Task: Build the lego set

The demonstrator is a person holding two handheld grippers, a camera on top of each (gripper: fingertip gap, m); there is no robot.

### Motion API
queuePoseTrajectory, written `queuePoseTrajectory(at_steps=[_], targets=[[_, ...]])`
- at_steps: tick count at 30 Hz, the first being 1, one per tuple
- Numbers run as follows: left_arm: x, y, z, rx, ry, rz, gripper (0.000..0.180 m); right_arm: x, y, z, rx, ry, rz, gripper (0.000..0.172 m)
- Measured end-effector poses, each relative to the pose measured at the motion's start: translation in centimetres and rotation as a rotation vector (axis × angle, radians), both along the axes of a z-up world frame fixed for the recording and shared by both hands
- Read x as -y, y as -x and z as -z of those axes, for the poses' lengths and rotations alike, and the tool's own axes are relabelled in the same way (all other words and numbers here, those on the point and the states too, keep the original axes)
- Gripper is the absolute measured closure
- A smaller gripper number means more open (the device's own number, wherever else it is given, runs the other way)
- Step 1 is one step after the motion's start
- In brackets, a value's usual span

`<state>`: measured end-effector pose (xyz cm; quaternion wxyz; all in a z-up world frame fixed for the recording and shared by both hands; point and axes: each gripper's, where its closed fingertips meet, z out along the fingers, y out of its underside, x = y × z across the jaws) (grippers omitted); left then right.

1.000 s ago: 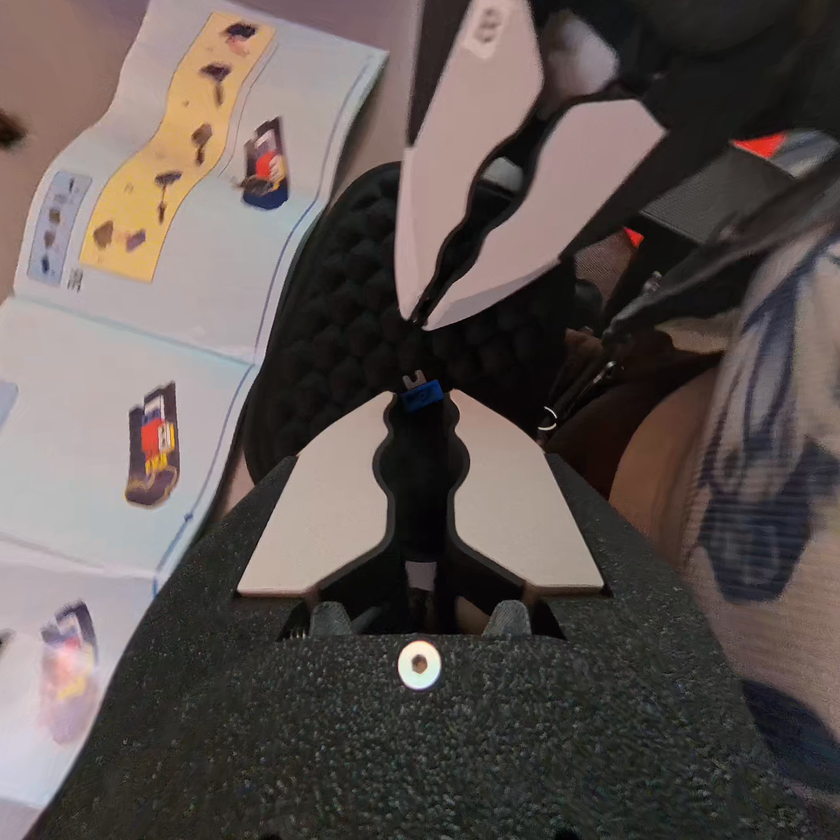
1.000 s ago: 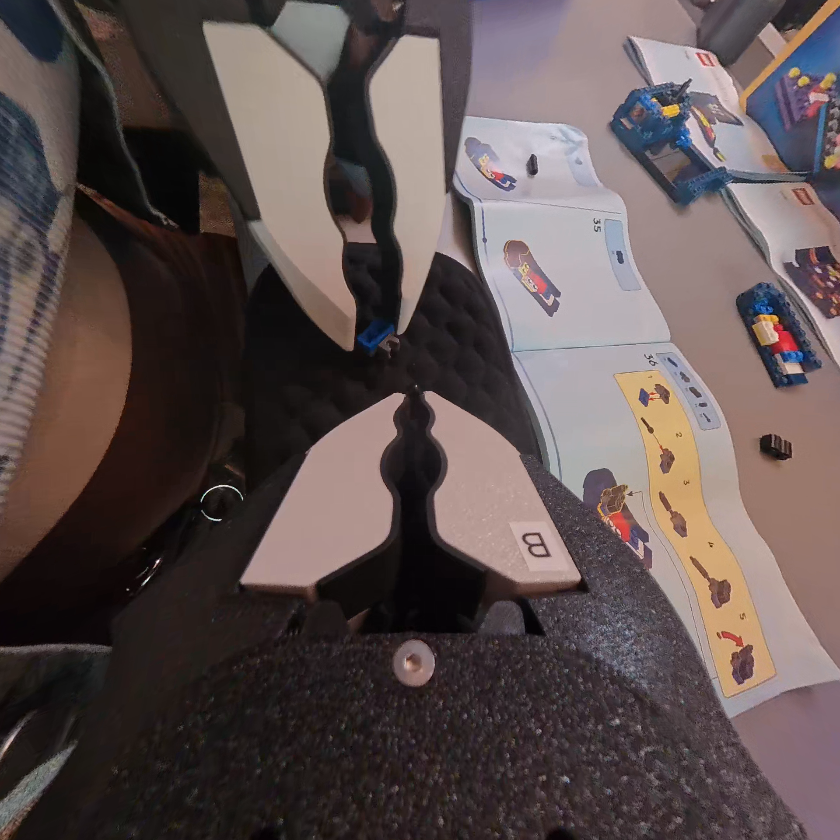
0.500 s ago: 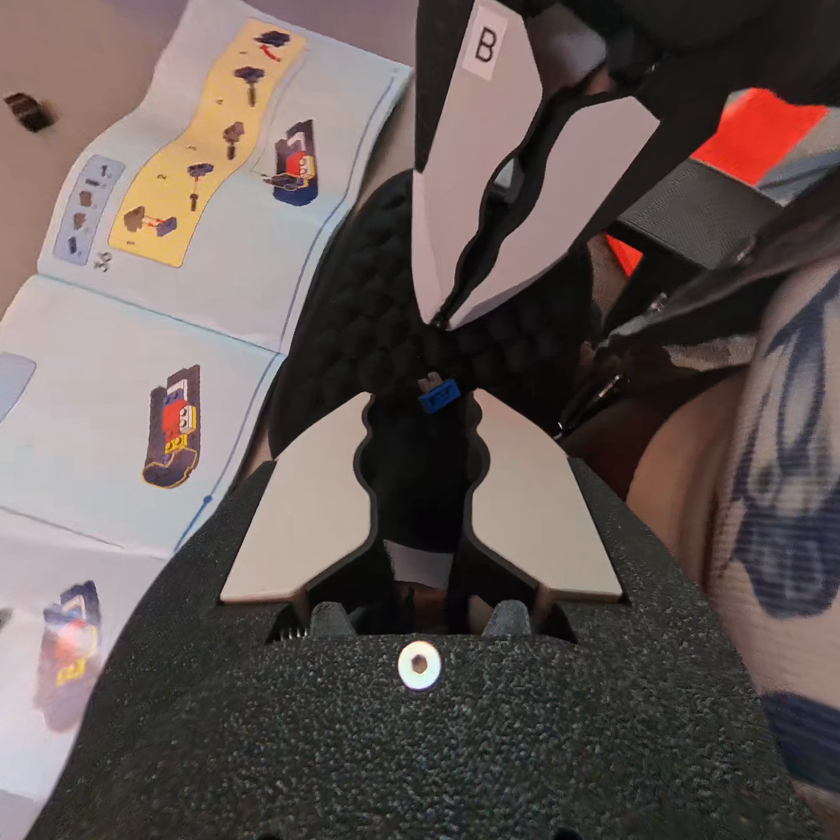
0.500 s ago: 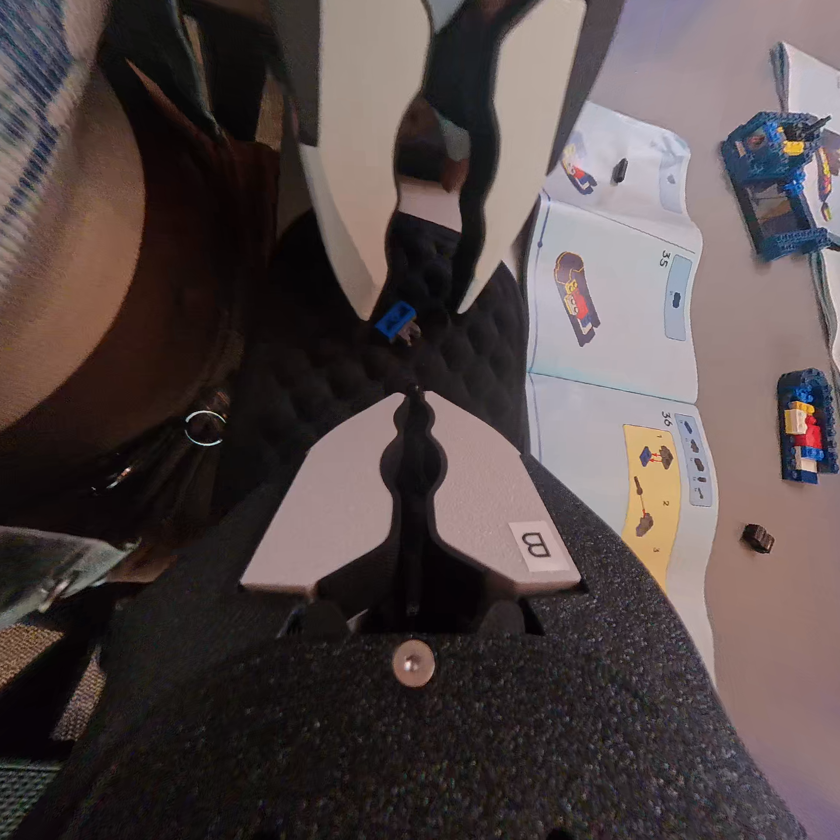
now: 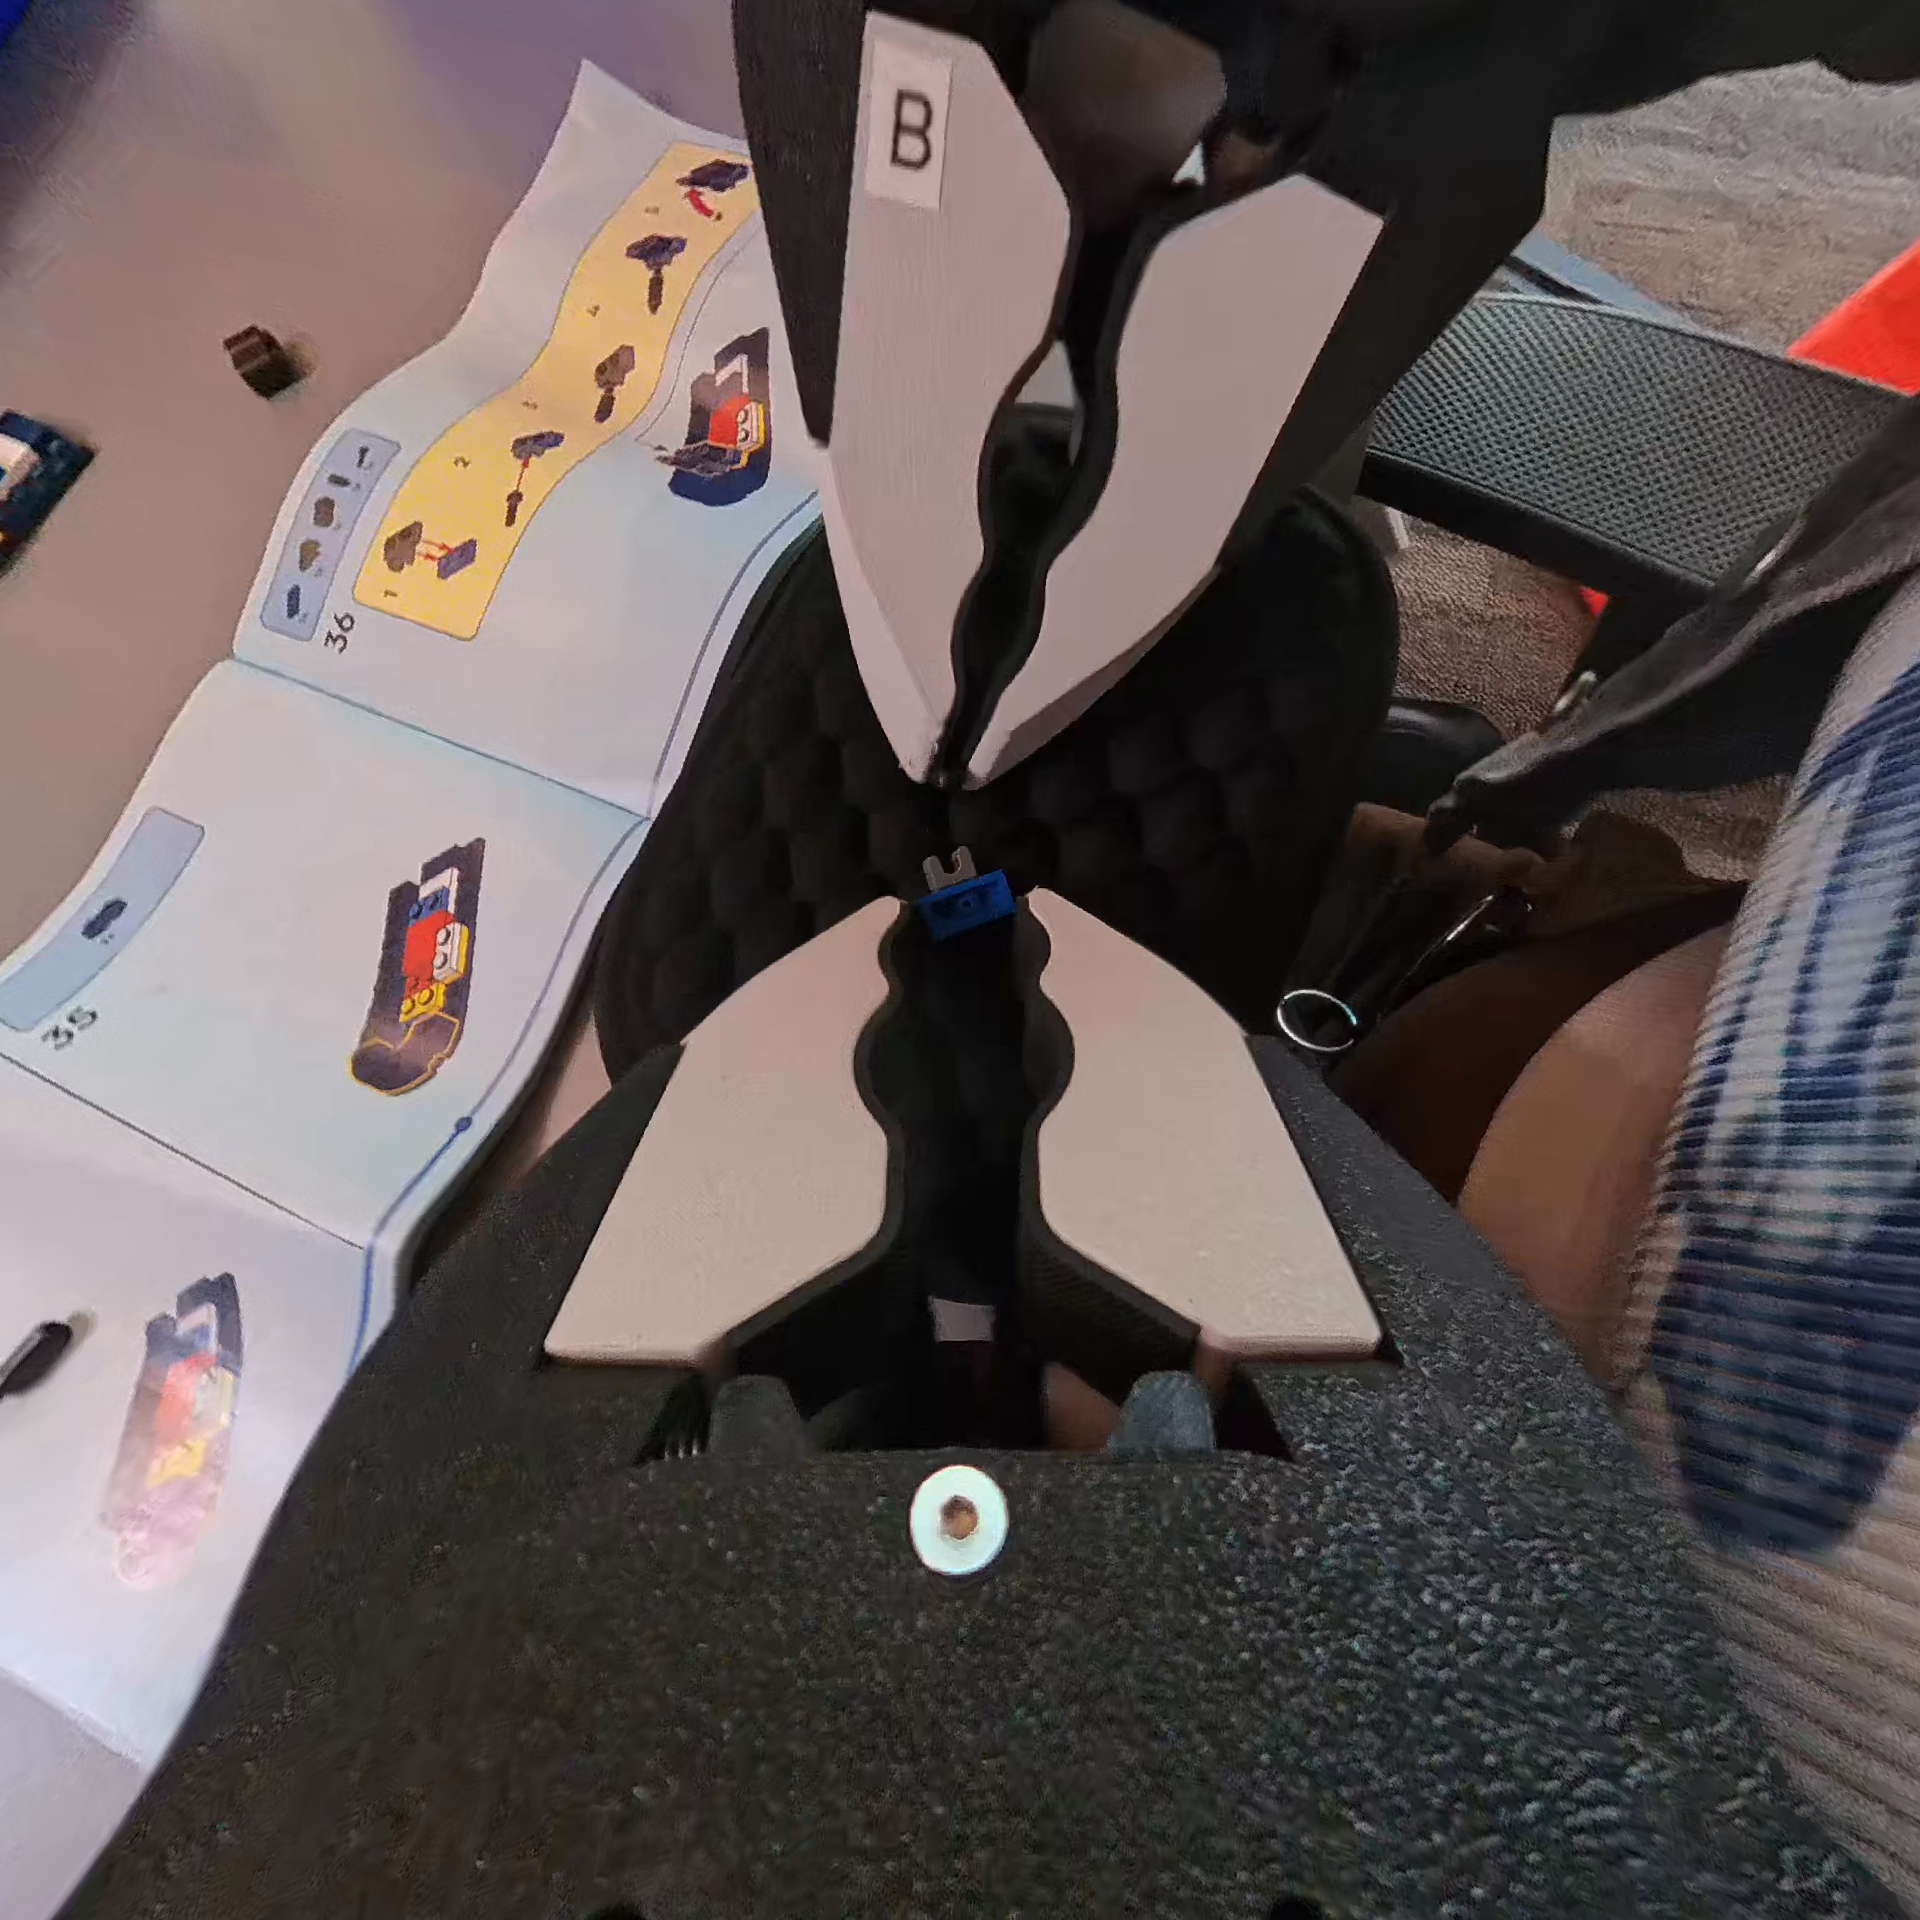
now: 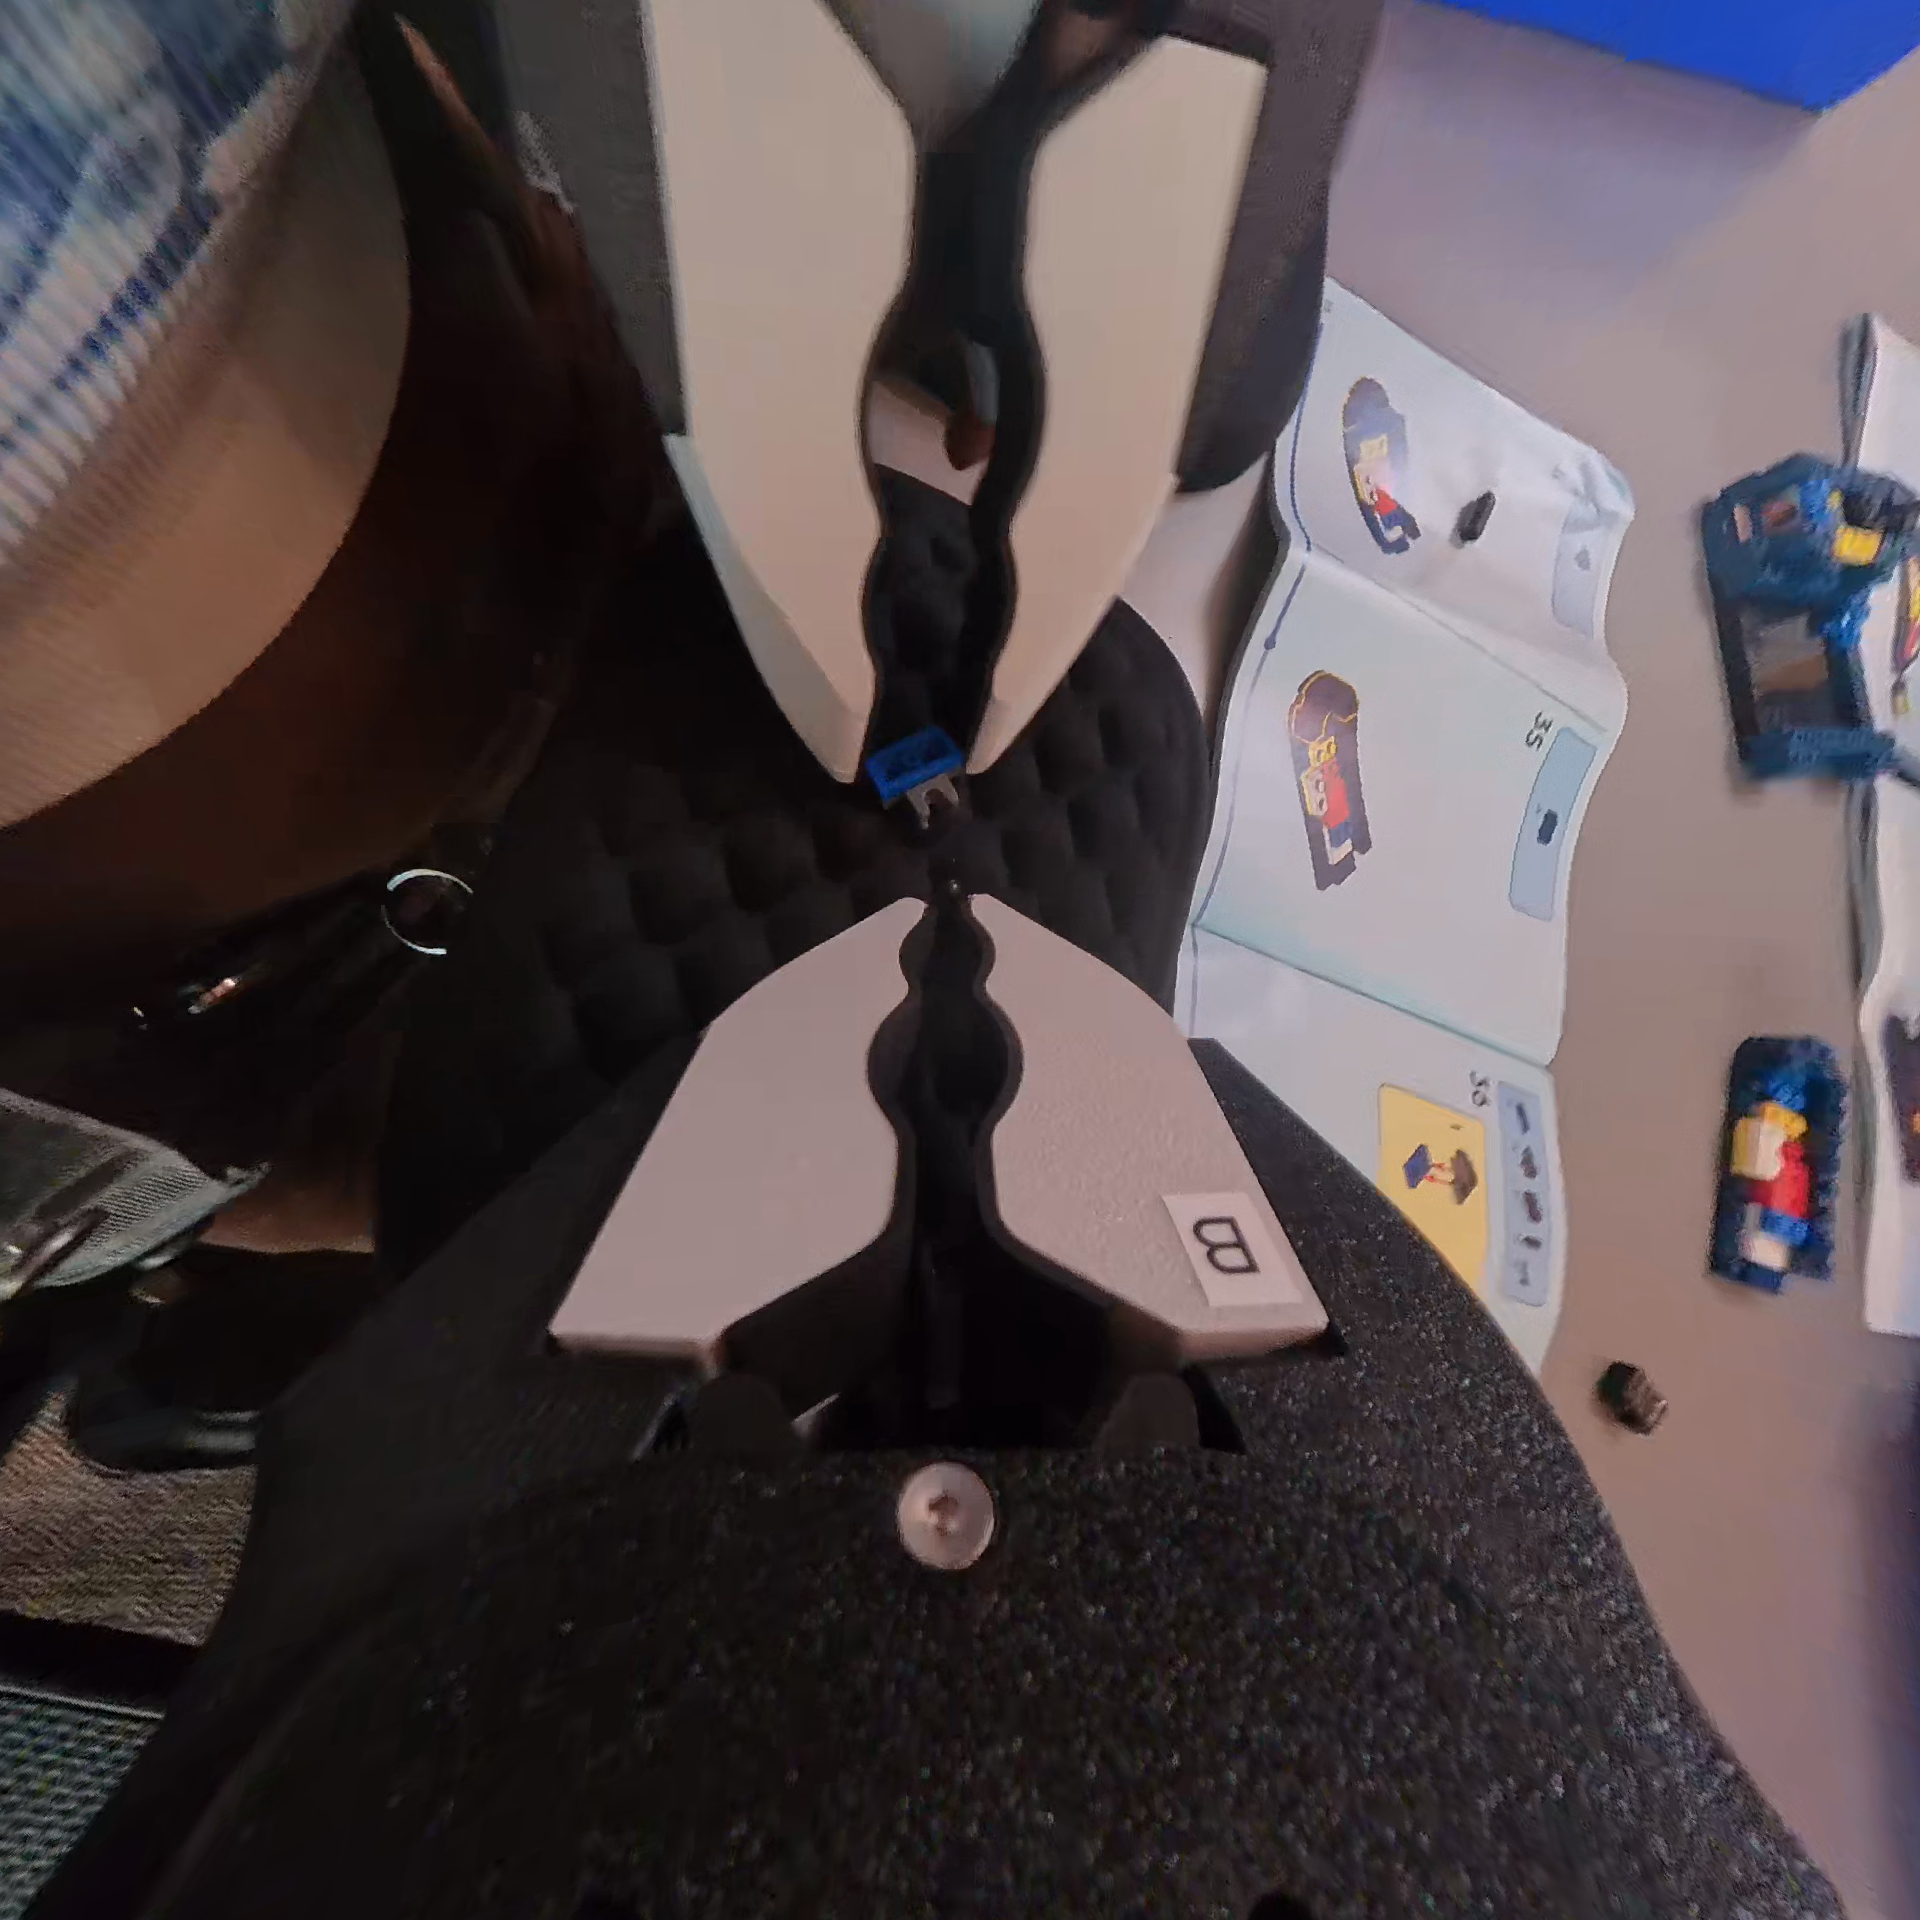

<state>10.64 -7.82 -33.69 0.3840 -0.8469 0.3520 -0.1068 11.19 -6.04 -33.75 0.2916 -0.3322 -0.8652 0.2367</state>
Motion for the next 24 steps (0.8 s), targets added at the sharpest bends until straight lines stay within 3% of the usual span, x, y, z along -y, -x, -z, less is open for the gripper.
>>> queuePoseTrajectory(at_steps=[8, 17, 24], targets=[[0.1, 0.0, 0.1, 0.064, 0.141, 0.245, 0.163, 0.7, 0.5, 0.1, 0.011, -0.071, -0.062, 0.169], [0.2, 0.0, 0.5, 0.104, 0.186, 0.267, 0.163, 1.0, 0.6, 0.5, 0.092, -0.095, 0.004, 0.169], [0.2, -0.2, 0.6, 0.134, 0.305, 0.283, 0.164, 0.9, 0.5, 0.9, 0.138, -0.173, 0.084, 0.170]])
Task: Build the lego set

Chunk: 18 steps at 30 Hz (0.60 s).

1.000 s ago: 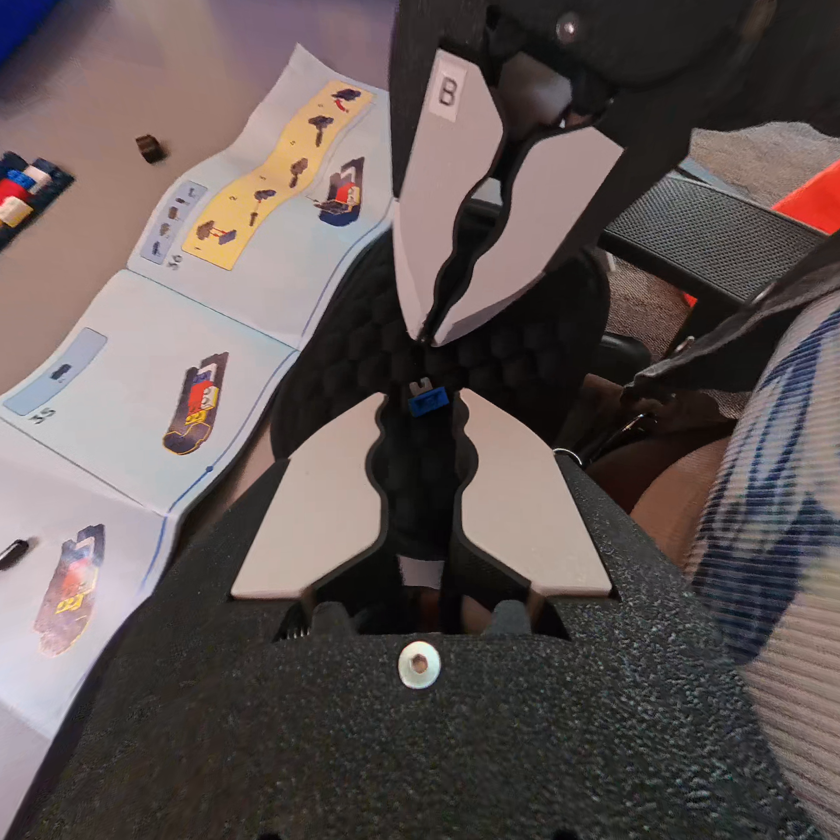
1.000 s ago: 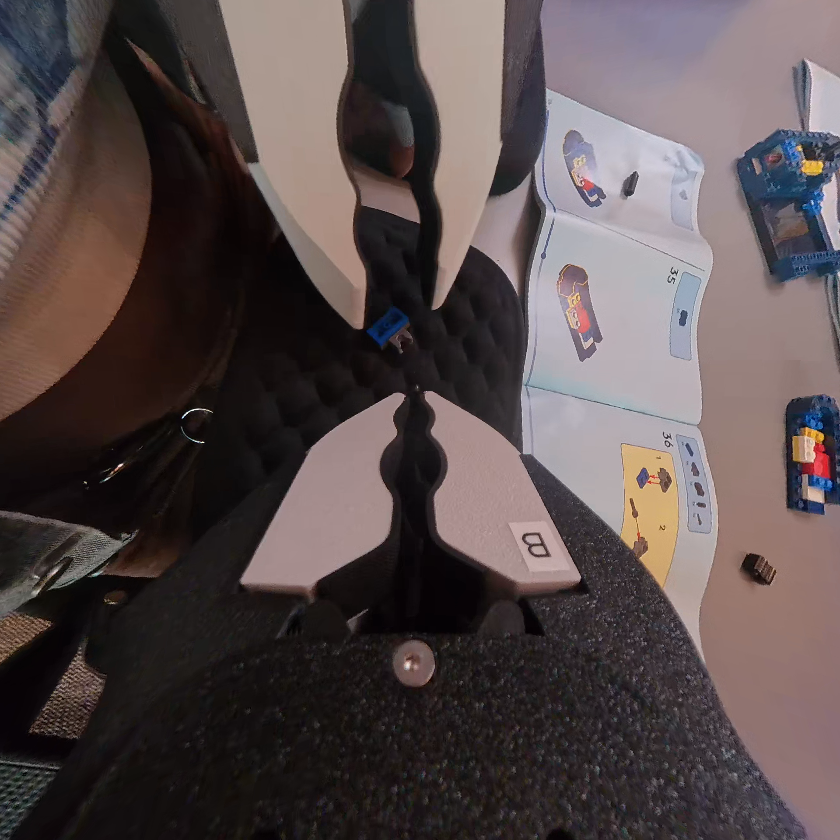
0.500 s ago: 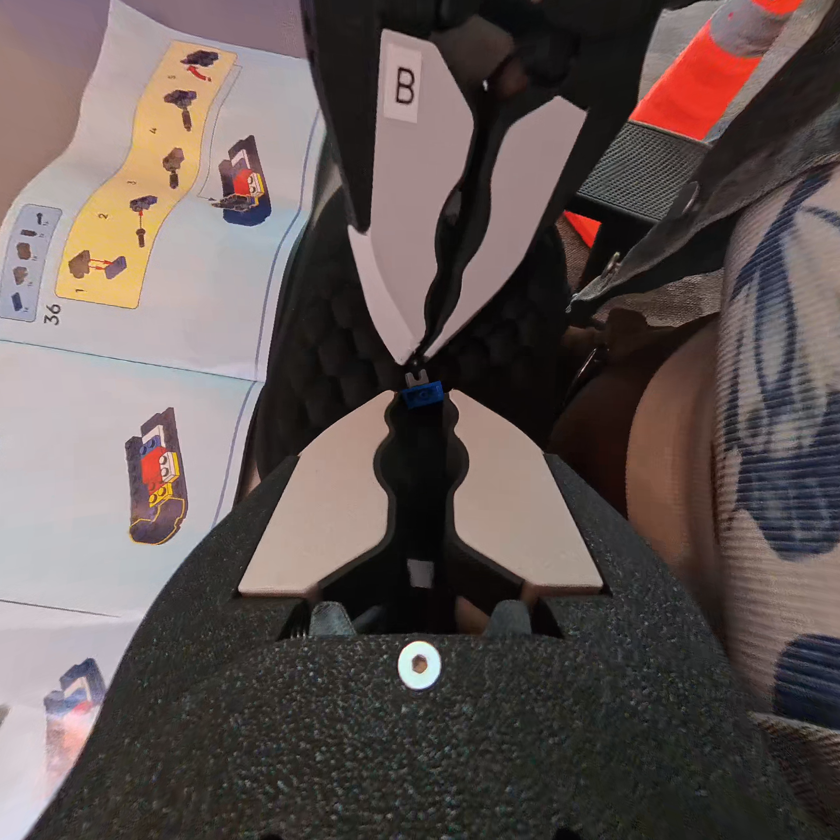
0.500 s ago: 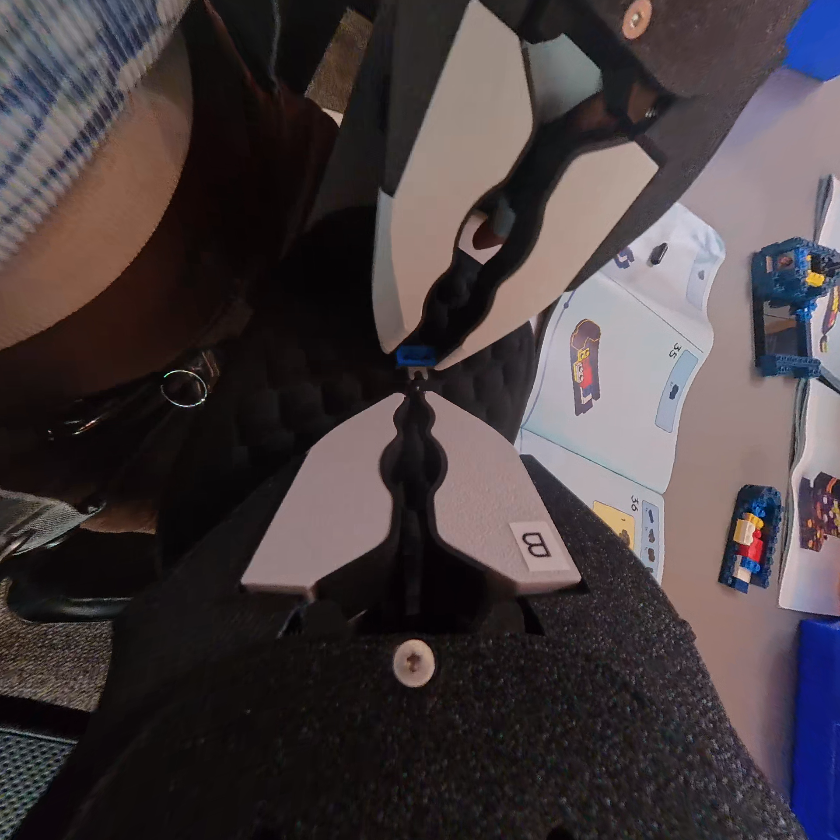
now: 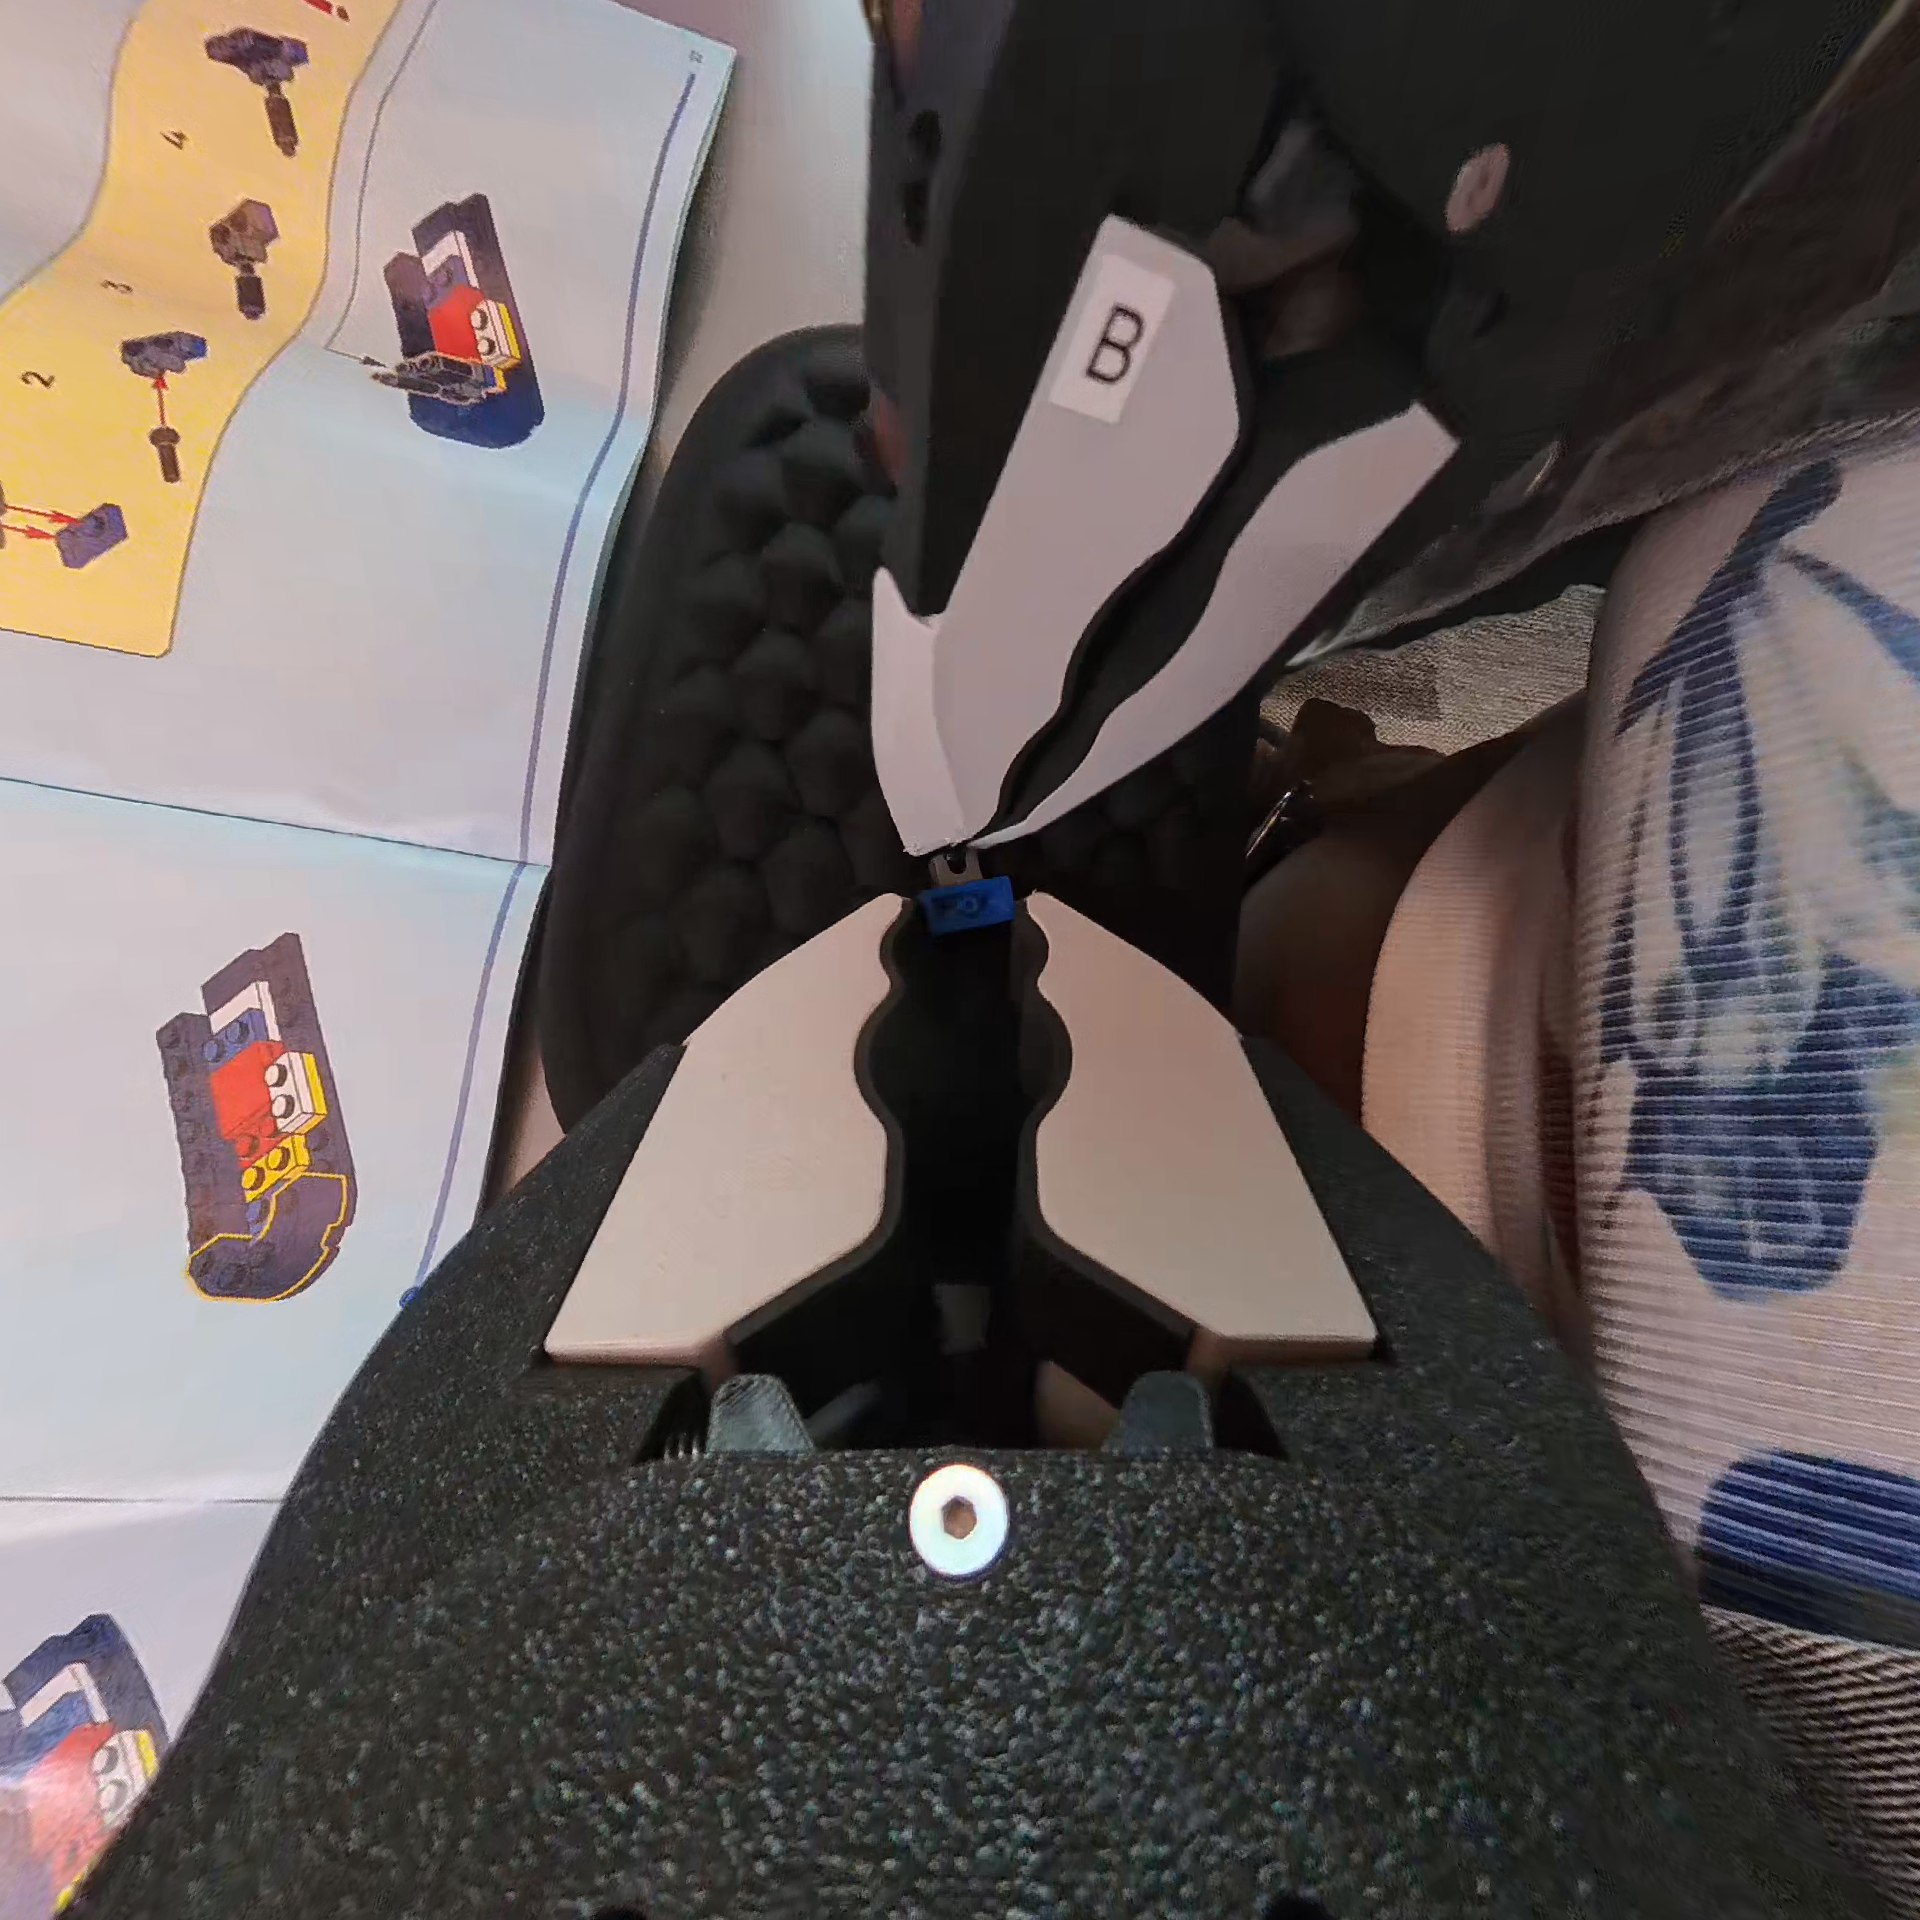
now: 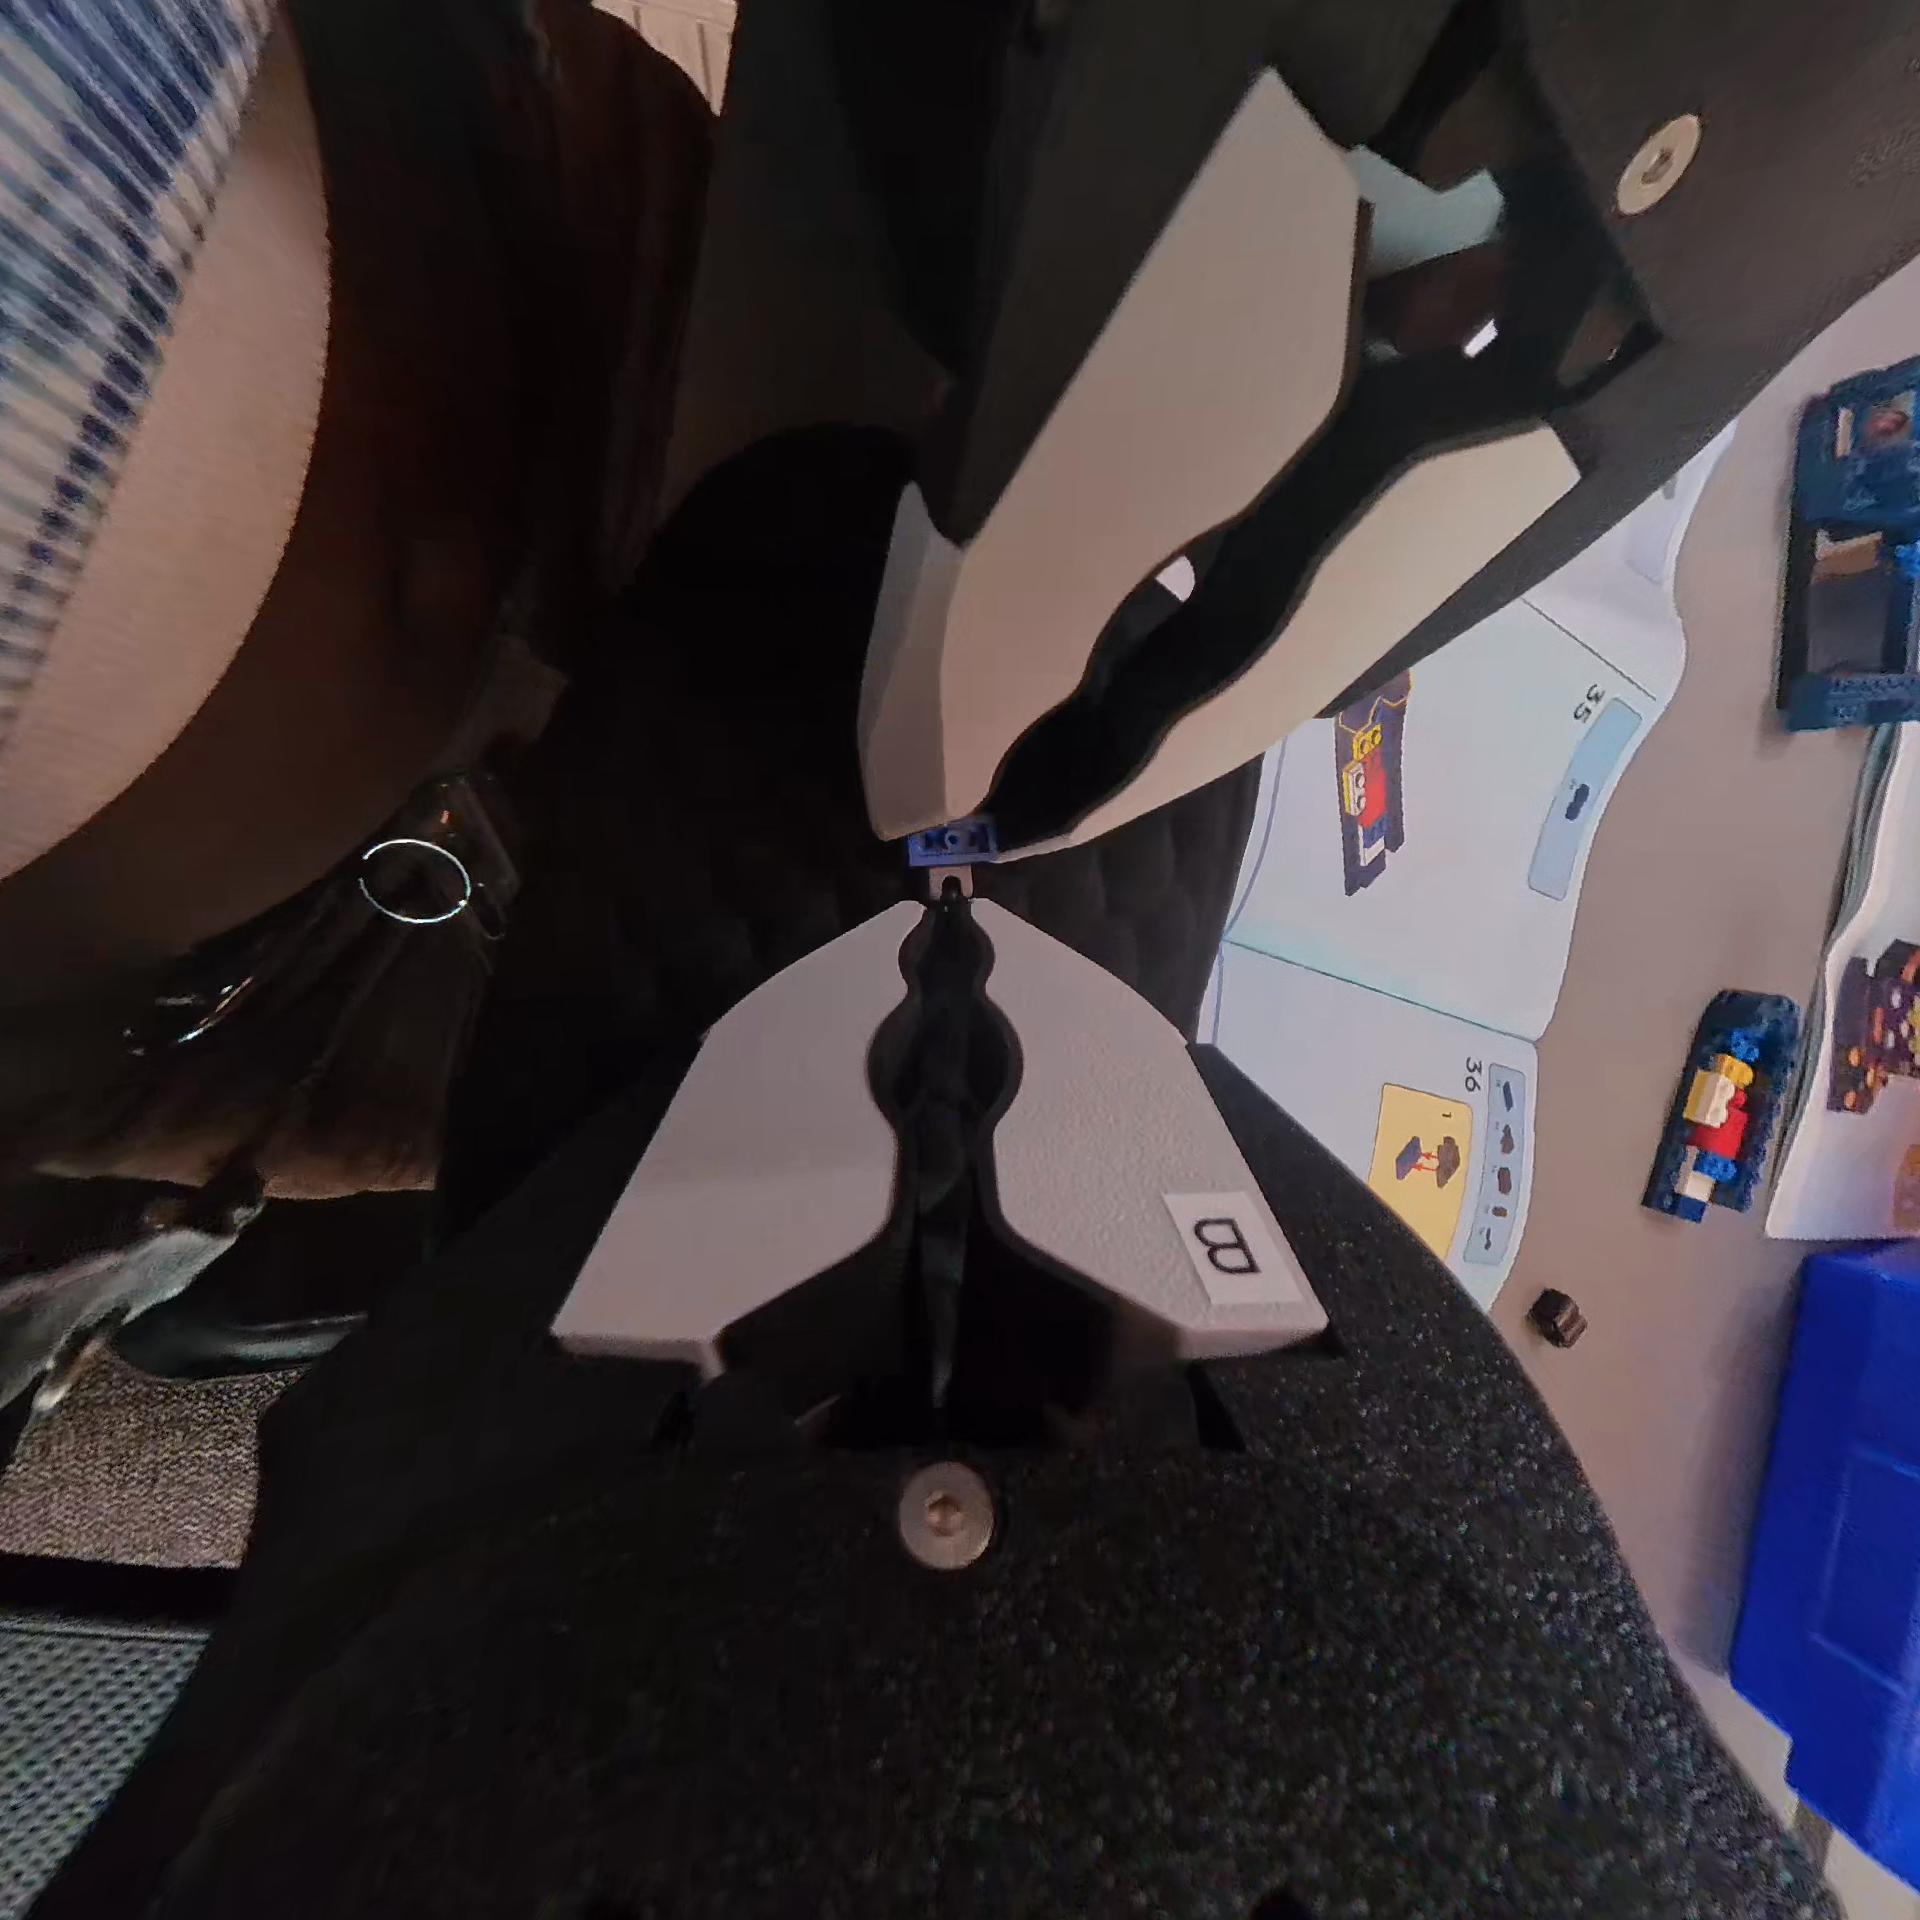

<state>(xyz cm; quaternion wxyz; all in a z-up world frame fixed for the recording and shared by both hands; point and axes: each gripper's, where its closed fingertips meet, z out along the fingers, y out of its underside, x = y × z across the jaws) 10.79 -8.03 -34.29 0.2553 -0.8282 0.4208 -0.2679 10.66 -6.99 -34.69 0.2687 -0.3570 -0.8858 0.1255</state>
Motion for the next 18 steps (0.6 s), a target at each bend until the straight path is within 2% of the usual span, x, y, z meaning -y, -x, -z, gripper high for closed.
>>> queuePoseTrajectory(at_steps=[4, 13, 16, 18], targets=[[-0.07, -0.18, 0.01, -0.004, 0.016, 0.005, 0.164, 0.06, -0.02, 0.18, -0.032, -0.018, 0.031, 0.170], [-0.13, -0.19, 0.17, 0.034, -0.022, 0.007, 0.163, 0.22, 0.15, 0.32, -0.097, 0.210, 0.081, 0.170], [-0.10, -0.17, 0.12, 0.048, -0.023, 0.012, 0.163, 0.12, 0.03, 0.20, -0.148, 0.193, 0.064, 0.169], [-0.08, -0.14, 0.10, 0.049, -0.023, 0.011, 0.163, 0.11, -0.05, 0.07, -0.136, 0.244, 0.074, 0.169]])
